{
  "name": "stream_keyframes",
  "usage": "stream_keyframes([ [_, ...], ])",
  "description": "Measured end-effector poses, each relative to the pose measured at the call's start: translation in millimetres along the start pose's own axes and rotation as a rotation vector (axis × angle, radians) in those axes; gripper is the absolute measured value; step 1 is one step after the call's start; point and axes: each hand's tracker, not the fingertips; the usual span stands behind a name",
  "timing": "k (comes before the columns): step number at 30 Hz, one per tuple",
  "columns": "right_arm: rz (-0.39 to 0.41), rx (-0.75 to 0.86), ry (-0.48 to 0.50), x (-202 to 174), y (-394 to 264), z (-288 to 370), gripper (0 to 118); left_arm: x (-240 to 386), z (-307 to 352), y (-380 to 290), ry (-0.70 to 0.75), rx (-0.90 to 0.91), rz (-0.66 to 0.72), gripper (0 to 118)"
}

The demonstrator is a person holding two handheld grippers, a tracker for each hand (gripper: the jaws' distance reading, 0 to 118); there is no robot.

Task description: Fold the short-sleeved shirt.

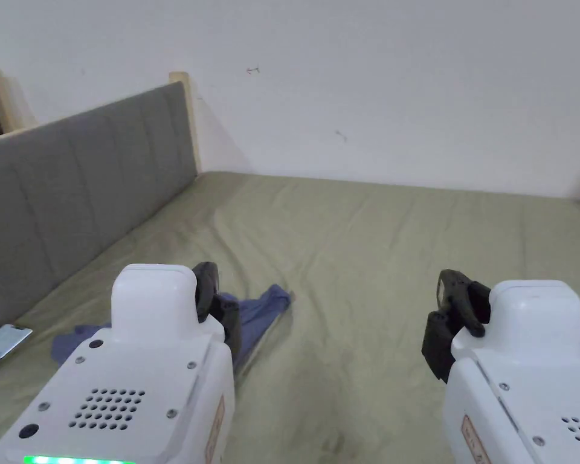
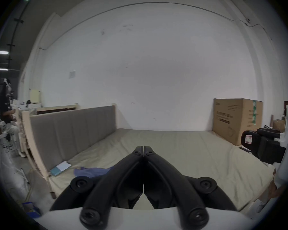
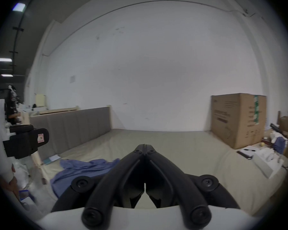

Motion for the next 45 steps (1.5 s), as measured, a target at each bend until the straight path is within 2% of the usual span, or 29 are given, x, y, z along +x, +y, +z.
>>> stream_keyframes([
  [5,-0.01,-0.032,0.221,-50.7,-1.7,-22.1,0,-49.2,20.2,2.5,0.188,-0.011,-0.001,0],
  [9,-0.008,-0.064,0.33,-82.3,-7.2,-33.8,0,-73.8,29.5,-1.0,0.245,-0.042,0.01,0],
  [16,0.027,-0.13,0.368,-99.4,-21.7,-50.6,0,-94.8,-12.3,-29.4,0.228,-0.19,0.026,0],
  [21,0.007,-0.218,0.359,-94.4,-37.9,-74.6,0,-121.4,-91.7,-86.2,0.106,-0.423,0.145,0],
  [24,0.016,-0.256,0.339,-92.5,-48.4,-90.7,0,-133.4,-140.4,-128.6,0.11,-0.565,0.13,0],
  [28,0.016,-0.31,0.327,-91.4,-61.3,-111.6,0,-147.4,-188.2,-162.2,0.083,-0.66,0.245,0],
  [32,0.008,-0.362,0.324,-90.8,-73.9,-128.3,0,-162.2,-229.9,-192.7,0.13,-0.762,0.154,2],
  [33,0.001,-0.373,0.322,-90.1,-76.7,-131.1,0,-162.3,-234.5,-195.0,0.129,-0.78,0.144,15],
  [34,-0.004,-0.384,0.323,-89.5,-79.3,-133.4,0,-164.7,-240.7,-197.3,0.11,-0.805,0.139,50],
  [35,-0.006,-0.394,0.322,-88.7,-81.3,-135.0,0,-167.3,-244.9,-198.5,0.084,-0.827,0.153,72],
  [37,-0.005,-0.413,0.318,-87.0,-85.6,-137.5,0,-170.6,-253.5,-199.5,0.083,-0.832,0.176,96],
  [39,-0.009,-0.432,0.312,-85.2,-90.0,-139.3,0,-168.6,-258.0,-200.7,0.103,-0.808,0.166,103],
  [42,-0.024,-0.457,0.311,-81.2,-95.2,-140.5,0,-164.4,-267.9,-208.2,0.108,-0.81,0.134,104],
  [45,-0.021,-0.478,0.302,-78.8,-98.4,-141.4,0,-153.8,-280.8,-222.7,0.103,-0.904,0.104,107],
])
